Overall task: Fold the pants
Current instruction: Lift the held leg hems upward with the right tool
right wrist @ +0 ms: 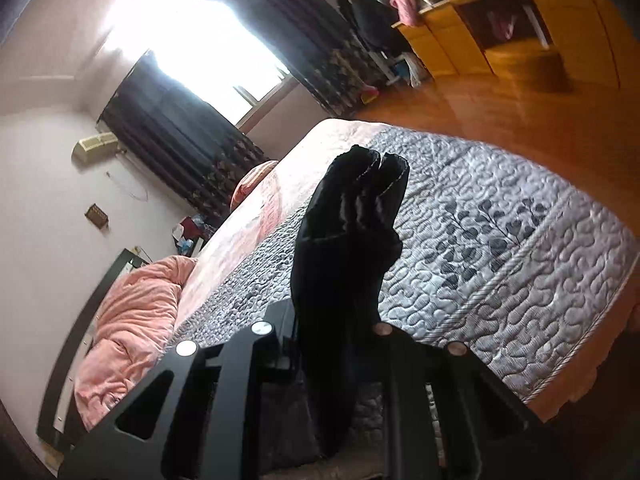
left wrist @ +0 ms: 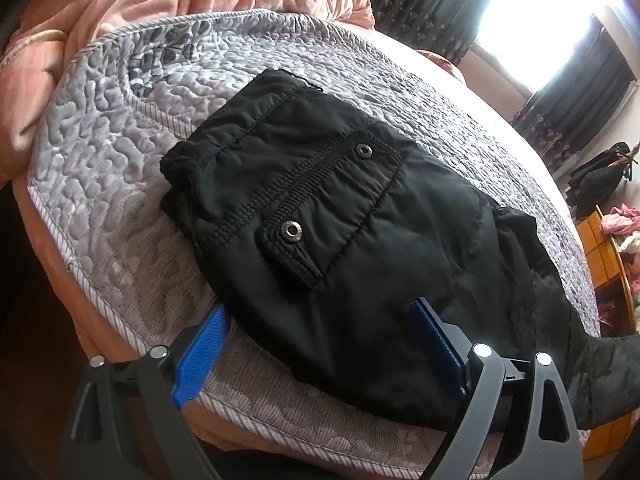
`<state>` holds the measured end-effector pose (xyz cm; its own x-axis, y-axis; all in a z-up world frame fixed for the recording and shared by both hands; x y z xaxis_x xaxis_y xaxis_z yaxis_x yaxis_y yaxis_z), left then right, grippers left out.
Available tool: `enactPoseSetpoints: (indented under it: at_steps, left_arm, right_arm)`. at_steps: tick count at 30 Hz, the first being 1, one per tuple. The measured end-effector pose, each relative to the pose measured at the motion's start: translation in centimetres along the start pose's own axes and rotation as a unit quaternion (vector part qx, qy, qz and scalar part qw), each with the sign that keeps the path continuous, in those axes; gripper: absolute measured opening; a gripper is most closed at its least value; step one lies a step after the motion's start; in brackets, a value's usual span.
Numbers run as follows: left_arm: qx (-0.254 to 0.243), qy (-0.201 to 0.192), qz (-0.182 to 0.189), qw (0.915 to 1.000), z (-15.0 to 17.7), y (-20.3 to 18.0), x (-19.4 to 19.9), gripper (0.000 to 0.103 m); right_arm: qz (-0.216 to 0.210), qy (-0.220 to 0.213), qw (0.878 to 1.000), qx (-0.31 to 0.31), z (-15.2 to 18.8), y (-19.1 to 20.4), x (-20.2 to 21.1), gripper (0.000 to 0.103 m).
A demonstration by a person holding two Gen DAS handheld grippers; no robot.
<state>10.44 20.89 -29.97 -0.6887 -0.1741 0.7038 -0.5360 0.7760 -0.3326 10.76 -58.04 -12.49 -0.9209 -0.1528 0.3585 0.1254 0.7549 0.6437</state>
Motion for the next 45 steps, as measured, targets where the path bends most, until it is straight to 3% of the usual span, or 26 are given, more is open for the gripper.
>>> enactPoseSetpoints:
  at_steps: [18, 45]
  left_arm:
    - [0.016, 0.010, 0.011, 0.9998, 0.2, 0.5, -0.1, 0.091]
    - [0.039, 0.016, 0.030, 0.9987, 0.3, 1.3, -0.1, 0.091]
  right_arm:
    - [0.003, -0.003, 0.996, 0.088, 0.9, 7.1, 0.7, 0.015]
    - [0.006, 0.005, 0.969, 0.248, 5.7, 17.6, -0.4, 0.015]
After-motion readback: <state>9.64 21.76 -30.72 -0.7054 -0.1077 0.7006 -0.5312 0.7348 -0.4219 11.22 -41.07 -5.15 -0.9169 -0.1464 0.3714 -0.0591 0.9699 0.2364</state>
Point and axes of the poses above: each gripper's, at about its wrist camera, not at the fingertips, and x roughly against the way its jaws point, y to its left, z to its underside, the point moved 1 cm from there along -x, roughly the way its jaws point, and after that the axes turned 10 degrees about -y, right-handed, at the moved point
